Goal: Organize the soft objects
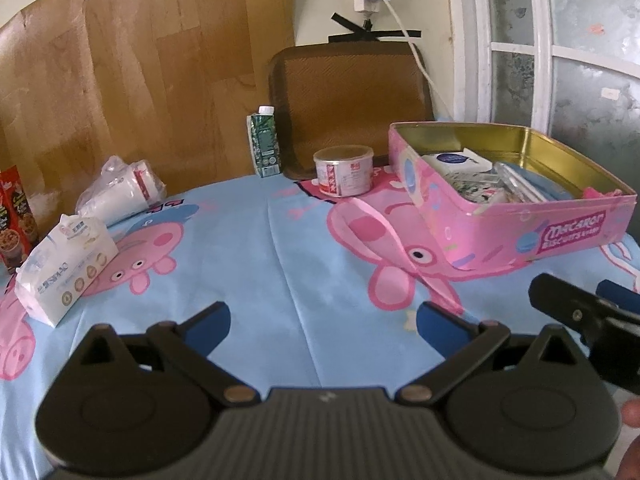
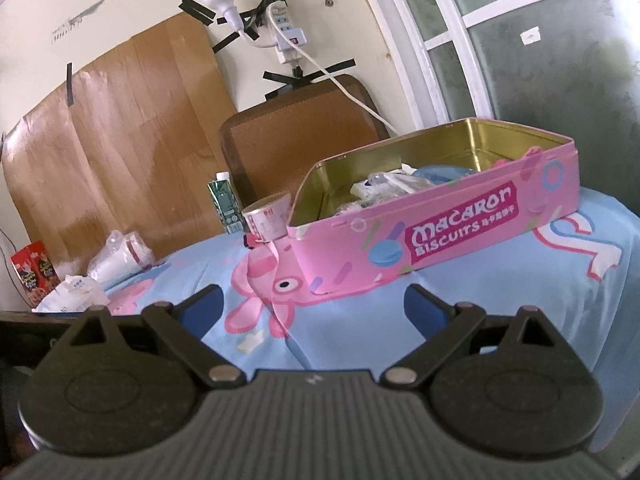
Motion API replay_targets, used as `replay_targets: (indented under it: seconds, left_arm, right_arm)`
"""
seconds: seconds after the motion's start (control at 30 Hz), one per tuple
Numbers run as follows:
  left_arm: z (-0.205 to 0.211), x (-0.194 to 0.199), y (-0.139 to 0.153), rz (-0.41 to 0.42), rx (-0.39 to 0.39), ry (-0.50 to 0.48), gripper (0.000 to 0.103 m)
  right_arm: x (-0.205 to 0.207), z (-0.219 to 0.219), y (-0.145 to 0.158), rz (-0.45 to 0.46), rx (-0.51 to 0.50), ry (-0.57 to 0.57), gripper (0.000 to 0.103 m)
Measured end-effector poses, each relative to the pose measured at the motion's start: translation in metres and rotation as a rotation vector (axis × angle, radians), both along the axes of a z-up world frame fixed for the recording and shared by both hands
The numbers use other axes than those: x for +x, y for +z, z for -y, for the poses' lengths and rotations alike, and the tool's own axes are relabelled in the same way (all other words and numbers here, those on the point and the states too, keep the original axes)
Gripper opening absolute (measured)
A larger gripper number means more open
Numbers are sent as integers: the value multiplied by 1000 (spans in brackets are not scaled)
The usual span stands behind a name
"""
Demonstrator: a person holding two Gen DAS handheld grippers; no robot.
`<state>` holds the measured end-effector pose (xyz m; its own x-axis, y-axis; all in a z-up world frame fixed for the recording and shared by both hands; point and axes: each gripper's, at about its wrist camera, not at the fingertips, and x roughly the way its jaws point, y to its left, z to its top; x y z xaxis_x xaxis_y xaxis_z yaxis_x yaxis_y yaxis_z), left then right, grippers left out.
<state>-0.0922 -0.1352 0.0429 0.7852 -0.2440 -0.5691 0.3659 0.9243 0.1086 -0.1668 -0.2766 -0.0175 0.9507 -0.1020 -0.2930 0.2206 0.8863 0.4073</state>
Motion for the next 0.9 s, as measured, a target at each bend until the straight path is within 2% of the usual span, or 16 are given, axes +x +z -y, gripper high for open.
replay_targets:
  seconds: [0.17, 0.33, 0.67, 0.9]
  left_arm:
    - [-2, 9, -5, -6, -9, 39, 103]
    - [-4, 13, -8, -35, -27, 30, 103]
    - [-5, 11, -5, -7, -76, 7, 103]
    - [-5, 16, -6, -6, -71, 32, 103]
  right_arm:
    - [2, -2, -1, 4, -22, -17, 99]
    - [5, 0, -4, -9, -17, -25, 99]
    - [8, 0, -6, -7, -24, -34, 99]
    - [11, 2, -8, -17, -15, -34, 98]
